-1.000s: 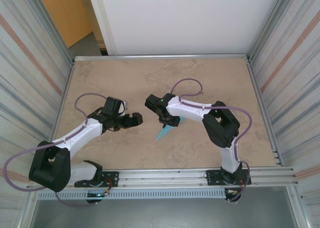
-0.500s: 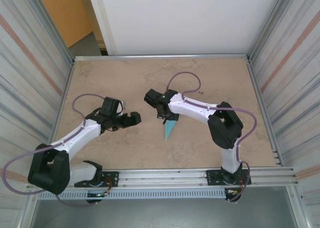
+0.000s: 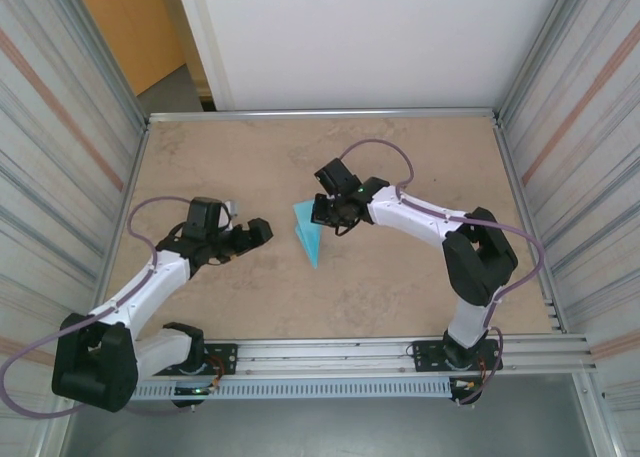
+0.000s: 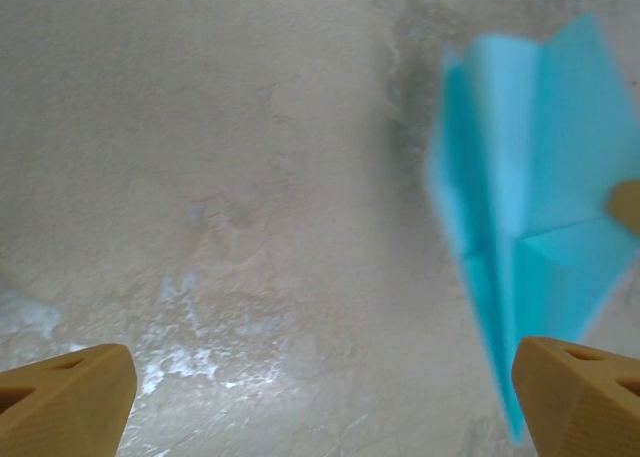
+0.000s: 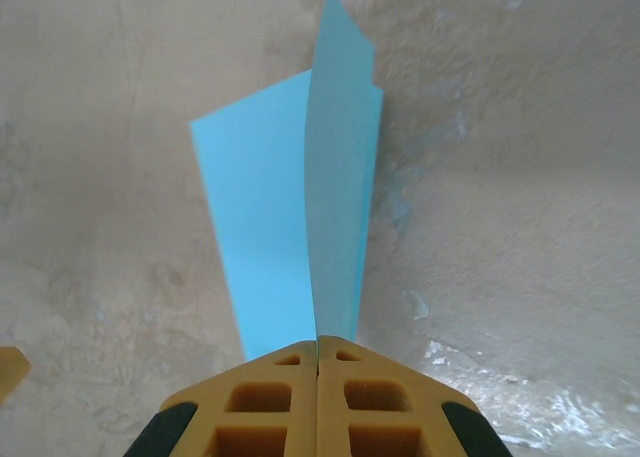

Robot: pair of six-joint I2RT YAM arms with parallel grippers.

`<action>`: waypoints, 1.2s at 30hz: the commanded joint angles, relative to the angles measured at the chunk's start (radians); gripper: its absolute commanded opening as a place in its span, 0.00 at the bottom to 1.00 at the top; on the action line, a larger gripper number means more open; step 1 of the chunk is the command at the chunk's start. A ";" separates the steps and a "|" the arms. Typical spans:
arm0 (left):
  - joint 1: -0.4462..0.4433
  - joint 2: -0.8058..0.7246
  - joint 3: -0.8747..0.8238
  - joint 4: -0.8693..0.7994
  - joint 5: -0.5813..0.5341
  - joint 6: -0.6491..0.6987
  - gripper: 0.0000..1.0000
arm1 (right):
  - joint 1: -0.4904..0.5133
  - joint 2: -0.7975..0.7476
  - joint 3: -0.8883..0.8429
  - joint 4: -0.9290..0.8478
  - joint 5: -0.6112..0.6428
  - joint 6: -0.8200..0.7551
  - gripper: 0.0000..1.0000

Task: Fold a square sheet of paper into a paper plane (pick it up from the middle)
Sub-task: Turn over a paper plane at the center of the table.

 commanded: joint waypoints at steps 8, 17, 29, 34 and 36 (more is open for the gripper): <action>-0.068 0.081 0.023 0.118 0.119 -0.068 0.83 | -0.056 -0.037 -0.247 0.348 -0.215 0.002 0.04; -0.231 0.245 0.119 0.149 0.072 -0.120 0.63 | -0.100 -0.049 -0.364 0.435 -0.229 0.017 0.09; -0.355 0.455 0.253 0.135 0.000 -0.142 0.47 | -0.136 -0.066 -0.424 0.495 -0.271 0.014 0.09; -0.365 0.507 0.277 0.156 0.022 -0.147 0.43 | -0.143 -0.070 -0.438 0.508 -0.289 0.014 0.08; -0.370 0.528 0.293 0.145 0.020 -0.143 0.44 | -0.145 -0.068 -0.438 0.510 -0.292 0.014 0.08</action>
